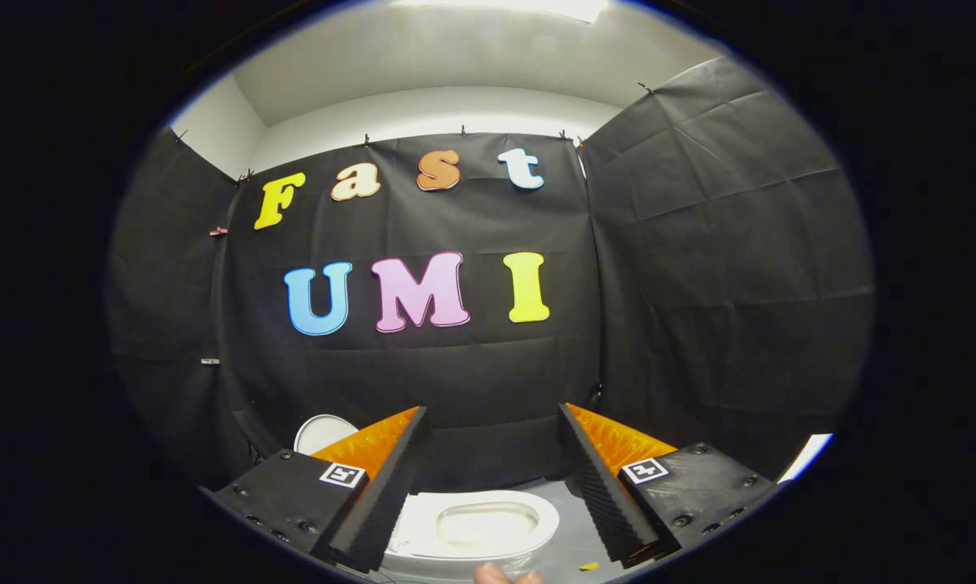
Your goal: Open the toilet lid.
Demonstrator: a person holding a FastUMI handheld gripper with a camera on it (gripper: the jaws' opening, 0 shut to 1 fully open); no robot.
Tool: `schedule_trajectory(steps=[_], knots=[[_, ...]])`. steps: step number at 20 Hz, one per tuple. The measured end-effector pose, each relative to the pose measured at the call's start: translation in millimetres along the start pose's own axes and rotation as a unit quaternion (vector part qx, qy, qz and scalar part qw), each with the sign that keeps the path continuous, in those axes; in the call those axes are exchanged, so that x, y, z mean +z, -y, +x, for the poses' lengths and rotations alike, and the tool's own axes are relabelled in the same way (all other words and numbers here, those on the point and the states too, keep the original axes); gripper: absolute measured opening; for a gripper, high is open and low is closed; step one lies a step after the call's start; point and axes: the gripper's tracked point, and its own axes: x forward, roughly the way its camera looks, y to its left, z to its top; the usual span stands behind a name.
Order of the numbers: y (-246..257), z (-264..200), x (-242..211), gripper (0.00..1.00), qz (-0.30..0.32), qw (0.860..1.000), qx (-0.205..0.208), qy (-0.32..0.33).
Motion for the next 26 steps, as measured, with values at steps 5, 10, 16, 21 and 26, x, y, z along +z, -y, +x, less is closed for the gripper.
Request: schedule_trajectory(steps=[5,10,16,21,26], knots=[[2.7,0.9,2.6,0.99,0.004,1.000,-0.004,0.005],[1.6,0.5,-0.3,0.99,0.001,1.000,-0.002,0.002],[-0.2,0.5,3.1,0.99,0.002,1.000,-0.001,0.004],[-3.1,2.1,0.0,0.99,0.000,1.000,0.001,0.002],[-1.6,1.3,0.9,0.99,0.000,1.000,0.000,0.003]])
